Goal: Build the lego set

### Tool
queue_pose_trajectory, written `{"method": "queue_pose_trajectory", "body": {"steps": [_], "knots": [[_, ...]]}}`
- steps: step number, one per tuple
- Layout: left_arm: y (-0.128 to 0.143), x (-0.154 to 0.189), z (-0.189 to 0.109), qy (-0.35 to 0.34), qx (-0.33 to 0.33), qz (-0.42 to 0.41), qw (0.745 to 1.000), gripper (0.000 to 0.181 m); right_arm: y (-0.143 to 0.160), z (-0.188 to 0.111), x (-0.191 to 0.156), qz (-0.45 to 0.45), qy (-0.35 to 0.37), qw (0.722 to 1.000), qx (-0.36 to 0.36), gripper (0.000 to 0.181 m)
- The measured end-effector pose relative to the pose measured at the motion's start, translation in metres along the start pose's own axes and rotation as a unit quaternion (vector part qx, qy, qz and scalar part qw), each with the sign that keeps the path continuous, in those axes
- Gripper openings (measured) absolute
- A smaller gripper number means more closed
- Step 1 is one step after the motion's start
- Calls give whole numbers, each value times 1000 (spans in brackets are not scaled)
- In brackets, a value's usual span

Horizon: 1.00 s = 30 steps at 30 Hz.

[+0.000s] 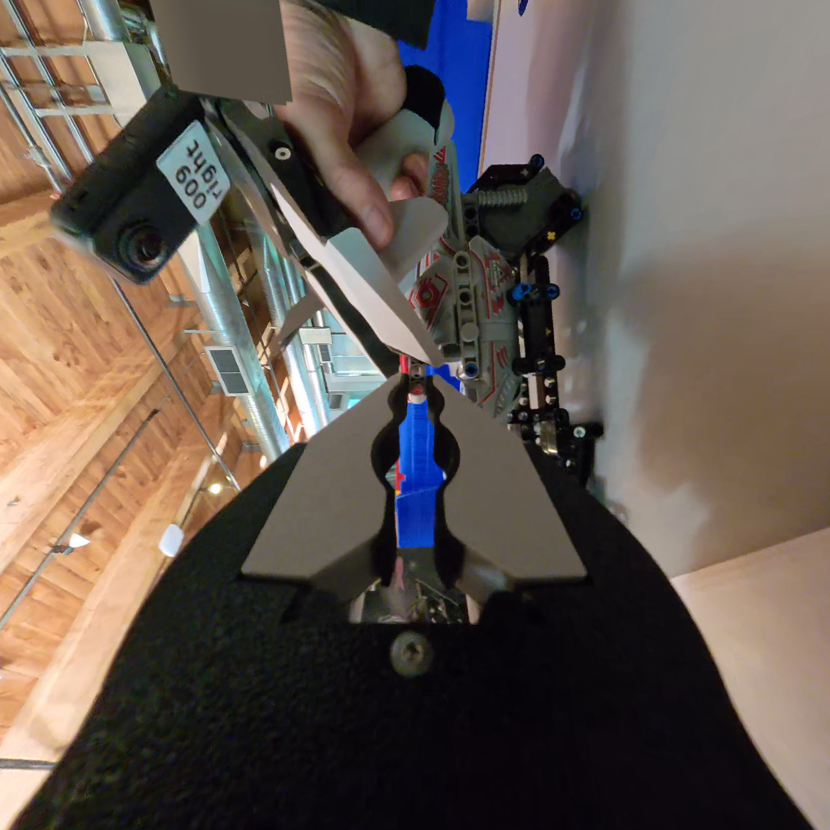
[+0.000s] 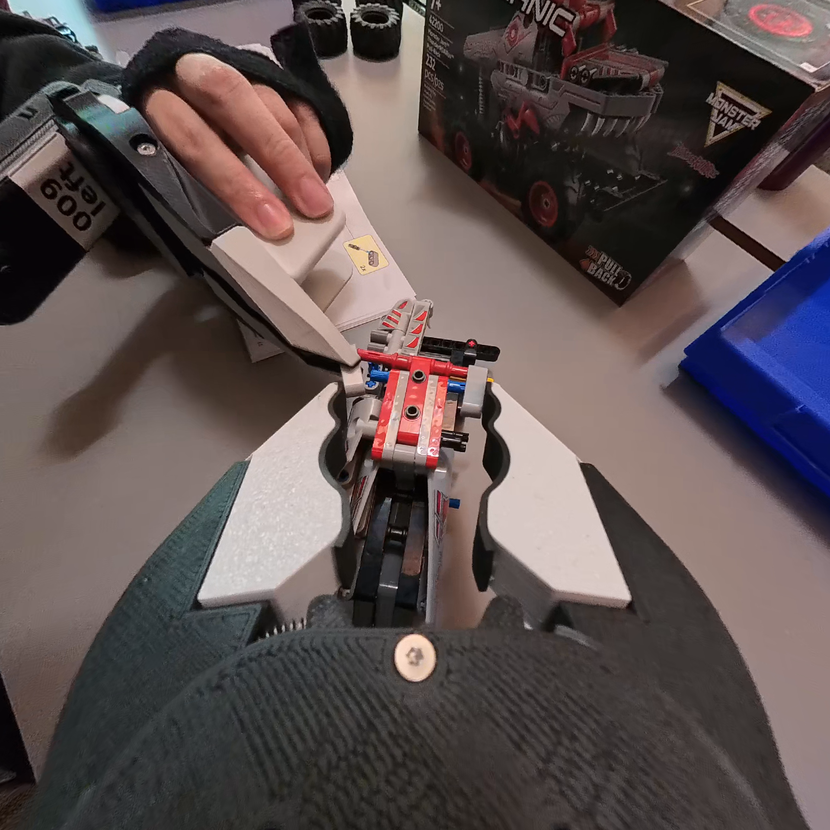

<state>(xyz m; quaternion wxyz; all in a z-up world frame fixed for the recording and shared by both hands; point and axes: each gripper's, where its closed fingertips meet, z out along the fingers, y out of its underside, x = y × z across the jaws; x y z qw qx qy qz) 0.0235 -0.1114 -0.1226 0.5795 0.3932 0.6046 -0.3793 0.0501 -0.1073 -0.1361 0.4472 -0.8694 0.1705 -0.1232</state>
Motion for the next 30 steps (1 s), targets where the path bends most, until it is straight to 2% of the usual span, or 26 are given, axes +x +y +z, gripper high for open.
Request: {"method": "queue_pose_trajectory", "body": {"steps": [4,7,11,13,16,20,23,27,30], "knots": [[1,0,-1,10,3,-20,1000,4,-4,-3,1,-29,27,999,10,59],[2,1,-3,17,11,-35,999,4,-12,-12,-3,-111,91,990,10,54],[1,-1,-6,17,25,-58,998,4,-17,-17,-15,-208,187,960,-10,52],[-2,-2,-6,14,33,-69,997,4,-17,-15,-18,-259,231,938,-16,41],[-4,-4,-8,17,45,-86,995,4,-10,-7,-27,-311,248,917,-39,25],[-5,-6,-9,24,56,-112,992,4,-13,-5,-28,-353,290,889,-38,8],[3,-6,-10,35,33,-133,990,7,-10,-4,-26,-366,297,880,-58,6],[16,-7,-14,67,-17,-183,981,17,-11,-12,-15,-363,344,861,-92,6],[11,-8,-16,84,-25,-162,983,19,-8,-12,-12,-394,362,835,-127,5]]}}
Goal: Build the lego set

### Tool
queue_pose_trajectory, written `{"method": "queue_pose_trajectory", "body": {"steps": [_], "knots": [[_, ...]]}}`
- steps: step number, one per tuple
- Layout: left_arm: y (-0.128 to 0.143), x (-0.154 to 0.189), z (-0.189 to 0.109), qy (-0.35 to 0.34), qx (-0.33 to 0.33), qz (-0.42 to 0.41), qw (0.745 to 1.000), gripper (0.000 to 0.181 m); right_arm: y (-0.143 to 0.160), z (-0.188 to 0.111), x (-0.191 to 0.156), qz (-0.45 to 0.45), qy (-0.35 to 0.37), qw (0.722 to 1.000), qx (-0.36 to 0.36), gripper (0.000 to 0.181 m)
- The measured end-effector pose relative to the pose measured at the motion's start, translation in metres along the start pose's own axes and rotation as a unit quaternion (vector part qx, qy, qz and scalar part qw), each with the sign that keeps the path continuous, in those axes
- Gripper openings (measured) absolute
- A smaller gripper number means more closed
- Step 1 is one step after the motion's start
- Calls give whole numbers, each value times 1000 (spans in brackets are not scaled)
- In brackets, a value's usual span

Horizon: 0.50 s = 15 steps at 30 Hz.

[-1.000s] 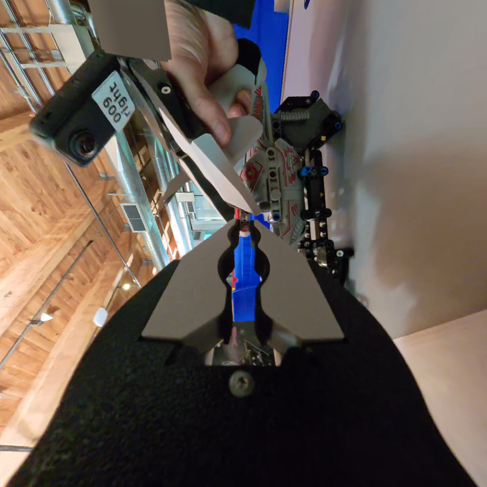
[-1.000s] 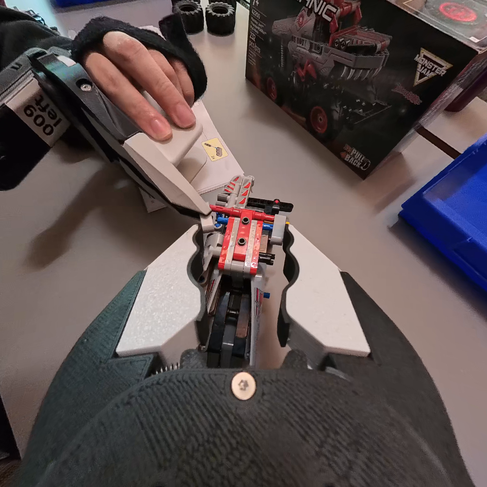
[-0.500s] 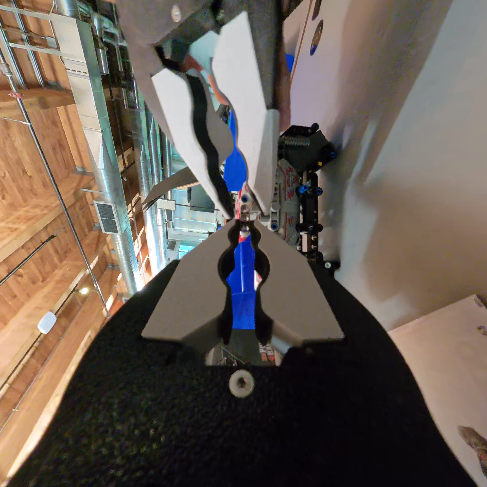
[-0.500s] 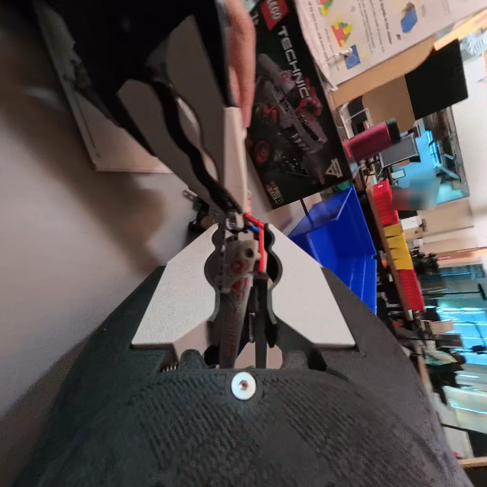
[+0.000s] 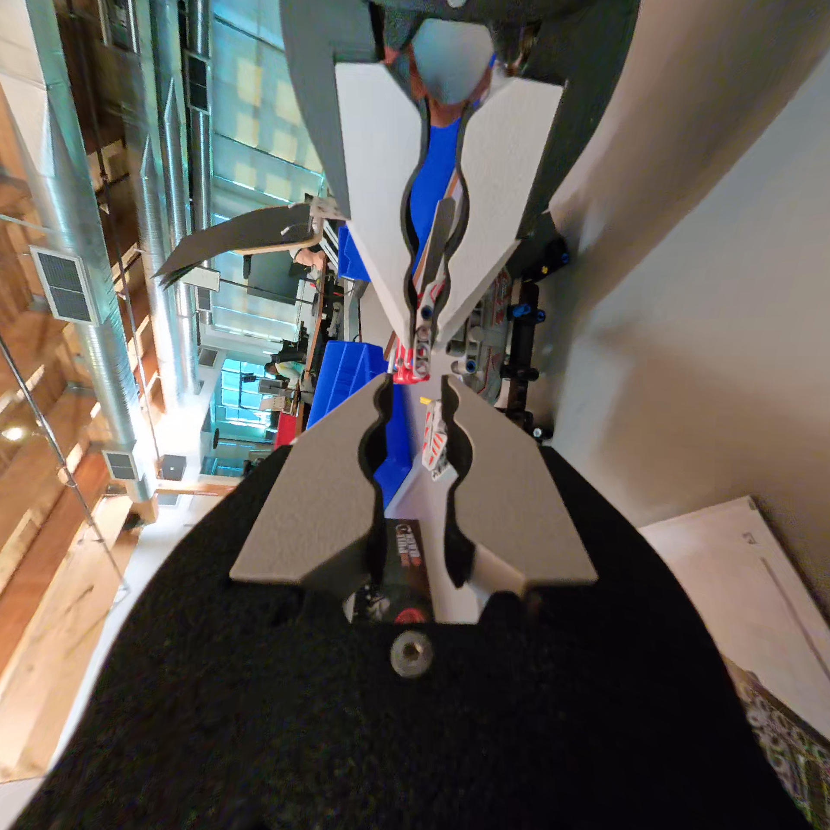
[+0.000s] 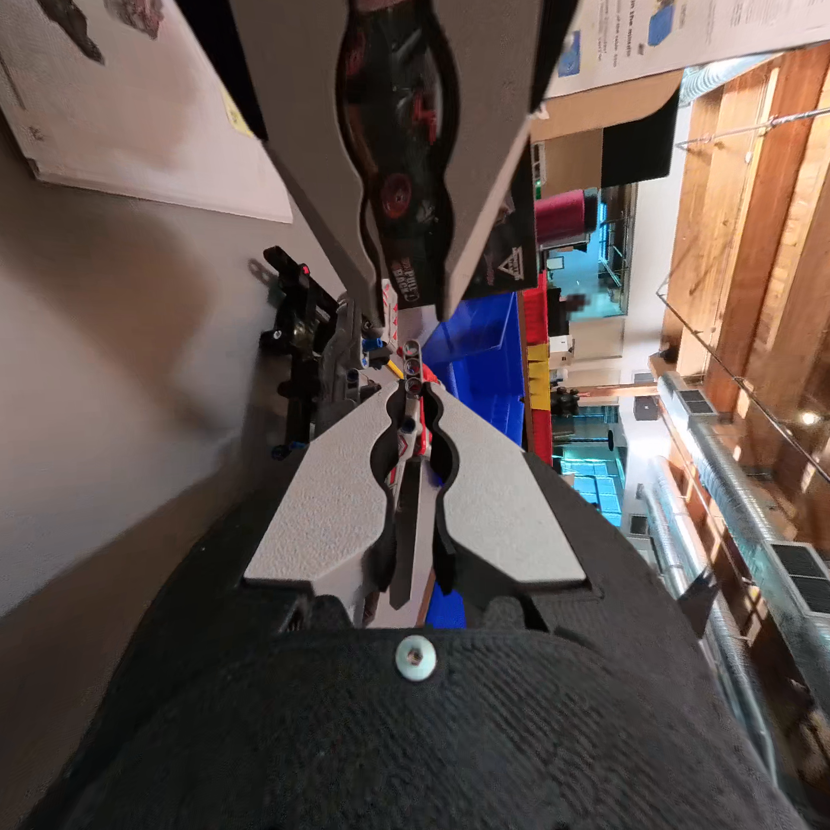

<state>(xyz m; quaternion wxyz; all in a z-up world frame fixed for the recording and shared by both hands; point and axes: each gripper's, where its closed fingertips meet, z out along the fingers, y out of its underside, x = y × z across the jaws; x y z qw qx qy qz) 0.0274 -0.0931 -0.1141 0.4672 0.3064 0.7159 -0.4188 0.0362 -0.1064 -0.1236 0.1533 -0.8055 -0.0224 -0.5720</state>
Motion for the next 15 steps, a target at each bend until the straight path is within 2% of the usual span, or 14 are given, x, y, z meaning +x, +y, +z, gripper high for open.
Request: {"method": "queue_pose_trajectory", "body": {"steps": [4,7,15], "knots": [[4,1,3,-15,-39,61,997,15,-1,3,-7,-12,-10,1000,-11,5],[3,4,5,-22,-43,84,995,6,-3,3,-7,-15,-13,1000,-18,5],[6,2,8,-41,-57,90,993,9,-2,6,-10,-24,-19,999,-33,5]]}}
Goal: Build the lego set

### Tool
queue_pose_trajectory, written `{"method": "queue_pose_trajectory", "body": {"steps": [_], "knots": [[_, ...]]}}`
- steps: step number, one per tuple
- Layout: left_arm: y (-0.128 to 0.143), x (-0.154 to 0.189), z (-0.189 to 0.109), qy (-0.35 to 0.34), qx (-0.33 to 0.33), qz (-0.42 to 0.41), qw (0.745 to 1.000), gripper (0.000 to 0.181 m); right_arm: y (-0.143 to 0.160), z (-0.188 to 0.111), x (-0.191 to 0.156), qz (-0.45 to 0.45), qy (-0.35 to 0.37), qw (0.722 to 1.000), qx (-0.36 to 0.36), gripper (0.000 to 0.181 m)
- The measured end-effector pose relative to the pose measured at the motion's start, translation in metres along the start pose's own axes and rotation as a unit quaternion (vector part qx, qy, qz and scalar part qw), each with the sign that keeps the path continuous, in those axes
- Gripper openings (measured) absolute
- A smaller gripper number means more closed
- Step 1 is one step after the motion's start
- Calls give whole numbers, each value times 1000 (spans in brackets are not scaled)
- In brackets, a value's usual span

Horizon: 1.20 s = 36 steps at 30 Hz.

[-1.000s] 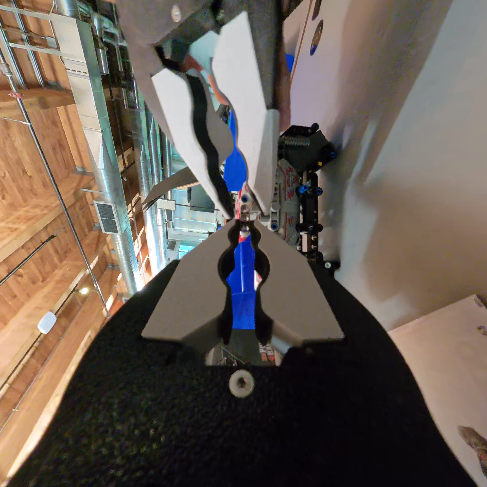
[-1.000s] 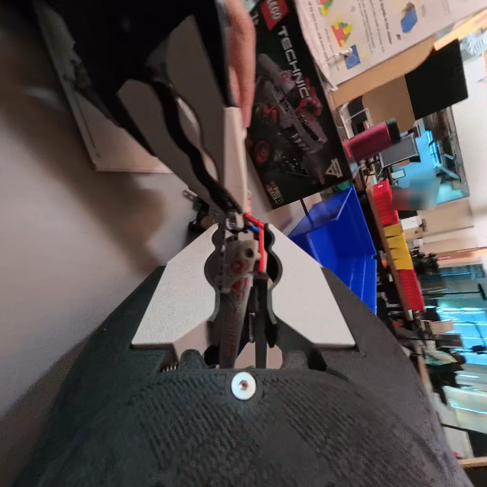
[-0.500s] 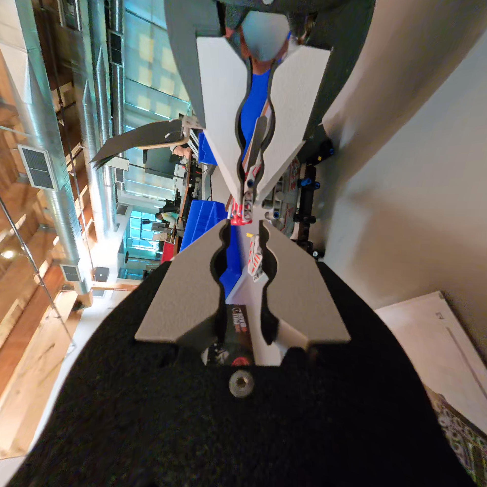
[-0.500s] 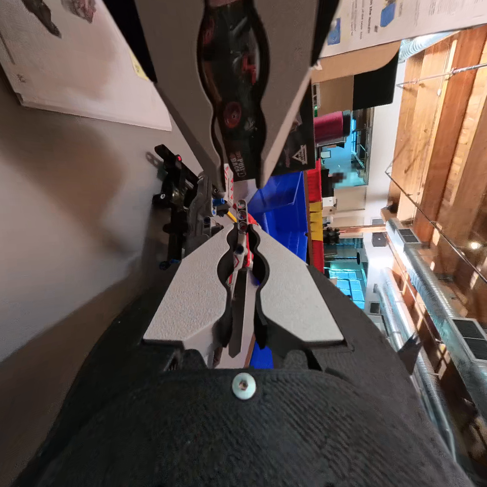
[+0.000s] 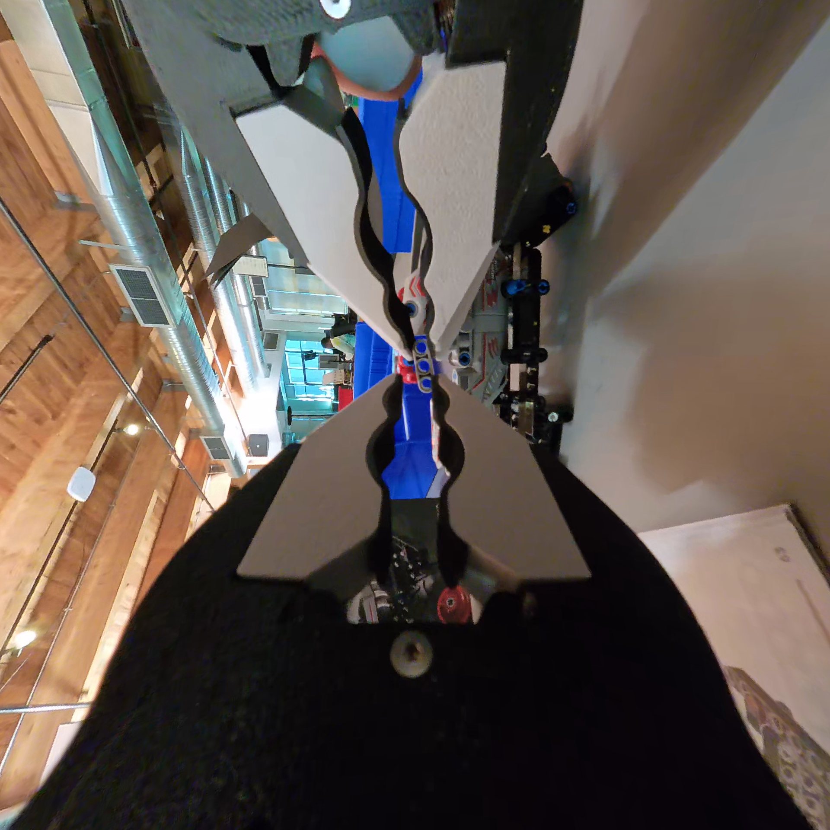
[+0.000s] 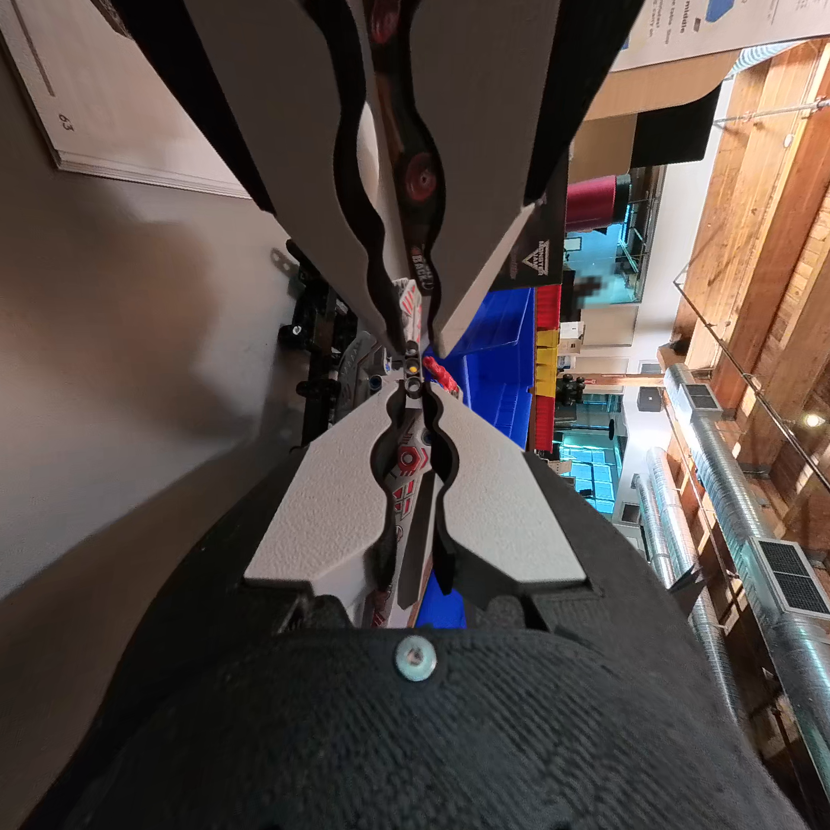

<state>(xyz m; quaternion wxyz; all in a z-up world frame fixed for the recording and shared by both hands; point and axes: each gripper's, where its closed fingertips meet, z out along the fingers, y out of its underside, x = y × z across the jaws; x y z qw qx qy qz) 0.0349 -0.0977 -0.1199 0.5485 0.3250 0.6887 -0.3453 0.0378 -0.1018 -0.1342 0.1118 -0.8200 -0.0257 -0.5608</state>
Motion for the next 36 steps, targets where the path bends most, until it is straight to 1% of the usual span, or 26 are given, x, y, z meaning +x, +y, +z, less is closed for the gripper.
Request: {"method": "queue_pose_trajectory", "body": {"steps": [6,9,16,19,20,21,22,23,25,27,28,29,30,31,32,33,34,35,36], "knots": [[5,0,2,1,-9,-20,1000,13,2,-1,6,8,10,1000,-4,5],[5,-1,2,-5,-8,-19,1000,8,3,-2,6,7,8,1000,-4,5],[2,-2,4,-17,-15,-12,1000,4,4,-2,6,8,8,1000,0,5],[3,-4,4,-25,-17,-14,999,4,3,-4,8,13,10,1000,12,5],[4,-4,4,-28,-16,-12,999,4,1,-6,6,18,-4,999,29,6],[4,-4,4,-30,-12,-9,999,4,-3,-10,2,32,-37,997,56,16],[4,-5,3,-34,-8,-7,999,4,-5,-16,-2,58,-81,992,80,31],[3,-4,2,-36,-1,-4,999,4,-3,-23,-4,94,-125,983,97,41],[3,-4,2,-40,2,6,999,4,4,-39,1,182,-212,952,126,53],[1,-3,1,-48,10,15,999,4,12,-42,26,269,-242,916,173,64],[-1,-4,0,-55,11,18,998,4,18,-38,38,301,-255,897,198,59],[-2,-6,-1,-60,11,24,998,4,24,-32,49,341,-275,871,221,55],[-4,-7,-2,-67,14,30,997,4,28,-25,55,388,-320,830,241,56],[-5,-7,-2,-72,16,38,997,4,28,-19,57,426,-379,779,261,56],[-6,-7,-2,-76,14,48,996,4,29,-13,58,452,-432,729,278,49],[-7,-7,-2,-82,15,60,995,4,30,-6,58,469,-480,681,292,45],[-9,-6,-2,-86,16,70,994,4,30,-2,56,481,-527,632,301,45],[-10,-5,-2,-88,16,77,993,4,31,3,53,490,-568,586,305,39],[-10,-4,-2,-90,15,81,993,4,30,10,53,501,-594,550,306,32]]}}
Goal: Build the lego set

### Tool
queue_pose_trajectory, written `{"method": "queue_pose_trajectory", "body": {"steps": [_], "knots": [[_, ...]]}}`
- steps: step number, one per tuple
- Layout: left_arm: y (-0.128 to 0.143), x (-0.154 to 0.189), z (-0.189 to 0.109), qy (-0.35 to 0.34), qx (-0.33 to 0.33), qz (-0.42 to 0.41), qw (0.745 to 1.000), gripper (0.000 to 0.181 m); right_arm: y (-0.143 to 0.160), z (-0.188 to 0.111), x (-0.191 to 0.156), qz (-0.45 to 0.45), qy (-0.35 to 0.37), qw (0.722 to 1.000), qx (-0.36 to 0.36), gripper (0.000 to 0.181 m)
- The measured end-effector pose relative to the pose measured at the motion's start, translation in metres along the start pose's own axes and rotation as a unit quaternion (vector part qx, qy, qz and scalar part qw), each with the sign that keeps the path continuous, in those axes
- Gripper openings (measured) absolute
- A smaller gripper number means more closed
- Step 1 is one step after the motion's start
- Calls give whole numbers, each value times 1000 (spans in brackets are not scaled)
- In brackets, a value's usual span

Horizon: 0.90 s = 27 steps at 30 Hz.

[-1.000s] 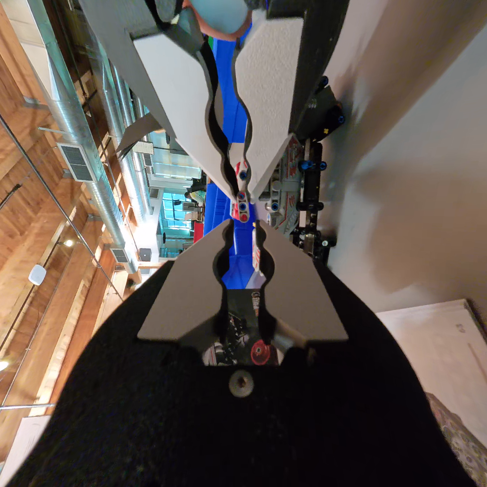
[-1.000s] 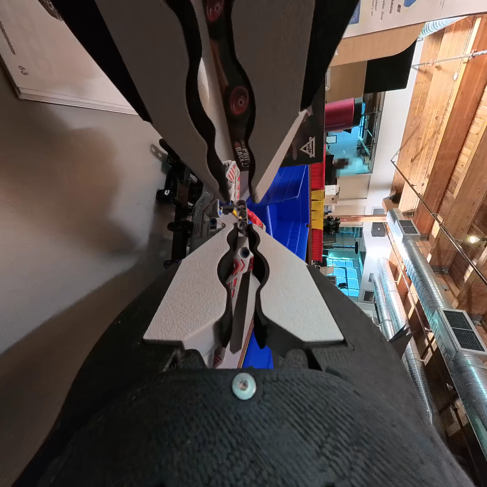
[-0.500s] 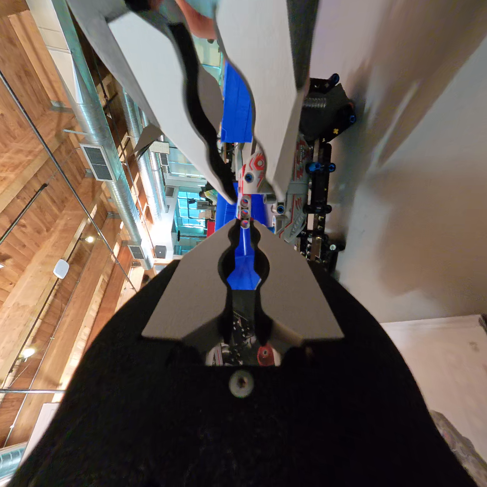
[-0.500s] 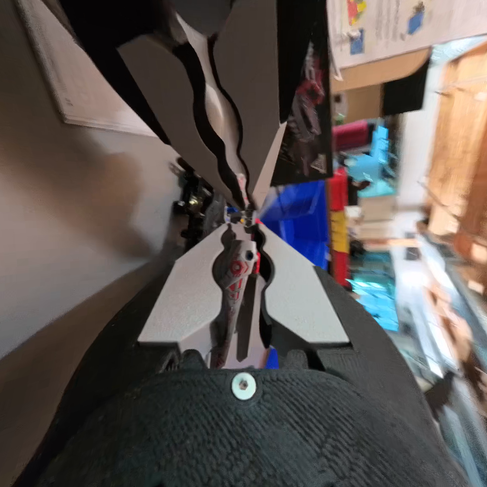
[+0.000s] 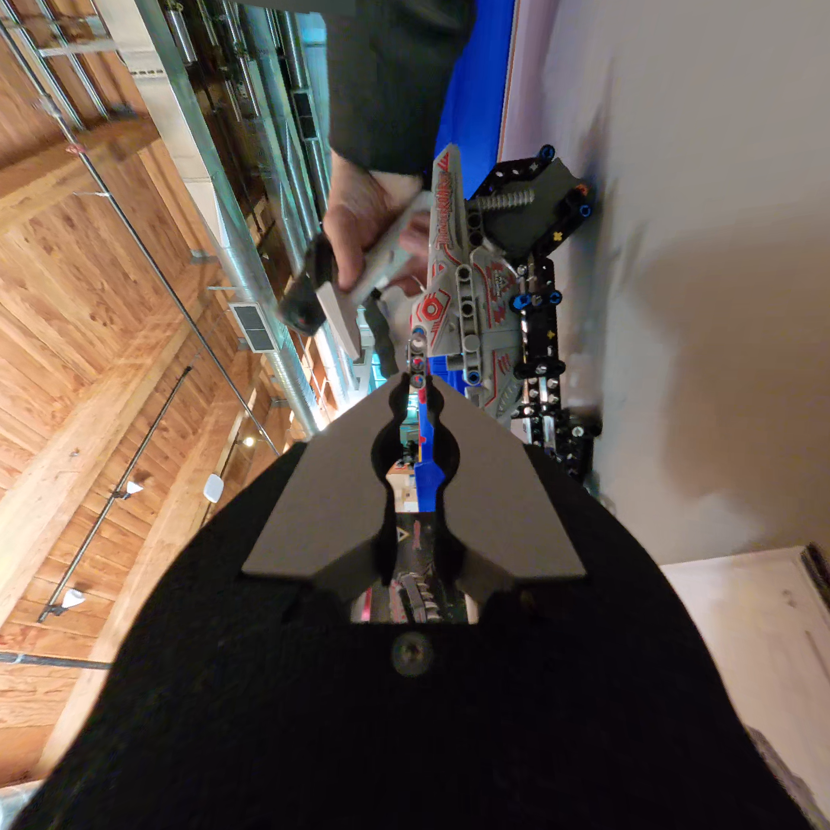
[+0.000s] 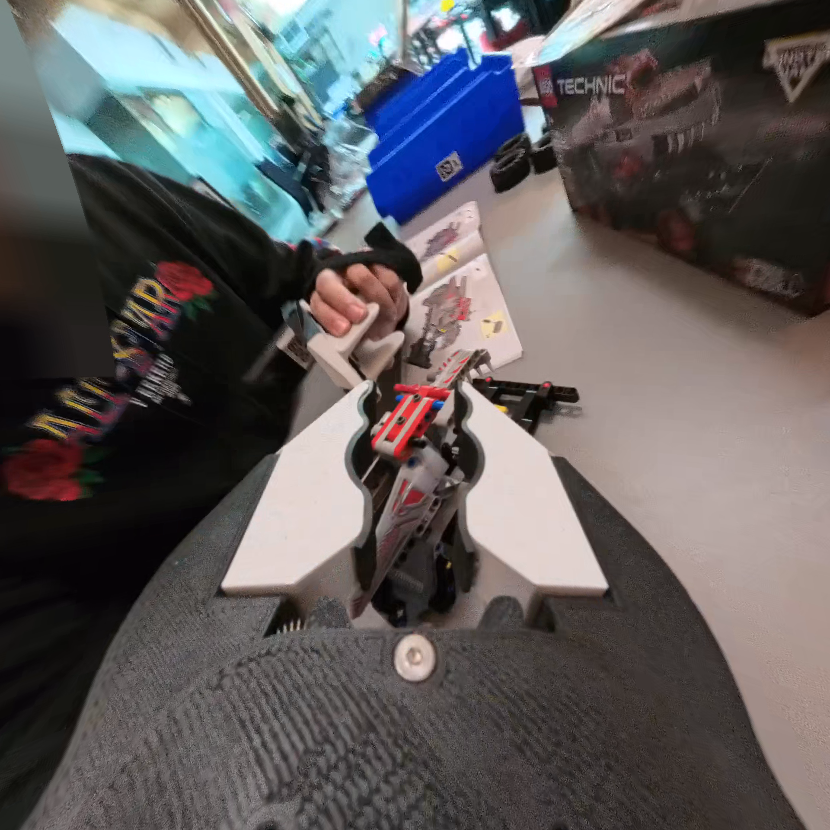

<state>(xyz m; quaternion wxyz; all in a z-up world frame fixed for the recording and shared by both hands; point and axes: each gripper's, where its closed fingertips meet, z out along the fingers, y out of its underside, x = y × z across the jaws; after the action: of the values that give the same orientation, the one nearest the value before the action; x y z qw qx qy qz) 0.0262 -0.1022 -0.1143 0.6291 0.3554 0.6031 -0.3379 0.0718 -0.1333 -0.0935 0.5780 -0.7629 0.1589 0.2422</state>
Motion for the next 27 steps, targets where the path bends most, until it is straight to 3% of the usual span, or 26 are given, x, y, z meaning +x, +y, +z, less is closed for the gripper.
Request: {"method": "queue_pose_trajectory", "body": {"steps": [4,7,11,17,27], "knots": [[5,-1,2,-8,-12,9,1000,4,5,13,12,50,-81,995,-12,42],[11,-2,3,-13,-20,14,1000,4,7,21,23,75,-79,994,-11,48],[14,-3,4,-19,-23,30,999,4,10,25,18,87,-95,991,-21,41],[14,-2,2,-15,-21,43,999,4,18,27,18,116,-120,986,-12,12],[20,1,-3,2,-45,45,998,4,18,27,19,129,-129,983,11,10]]}}
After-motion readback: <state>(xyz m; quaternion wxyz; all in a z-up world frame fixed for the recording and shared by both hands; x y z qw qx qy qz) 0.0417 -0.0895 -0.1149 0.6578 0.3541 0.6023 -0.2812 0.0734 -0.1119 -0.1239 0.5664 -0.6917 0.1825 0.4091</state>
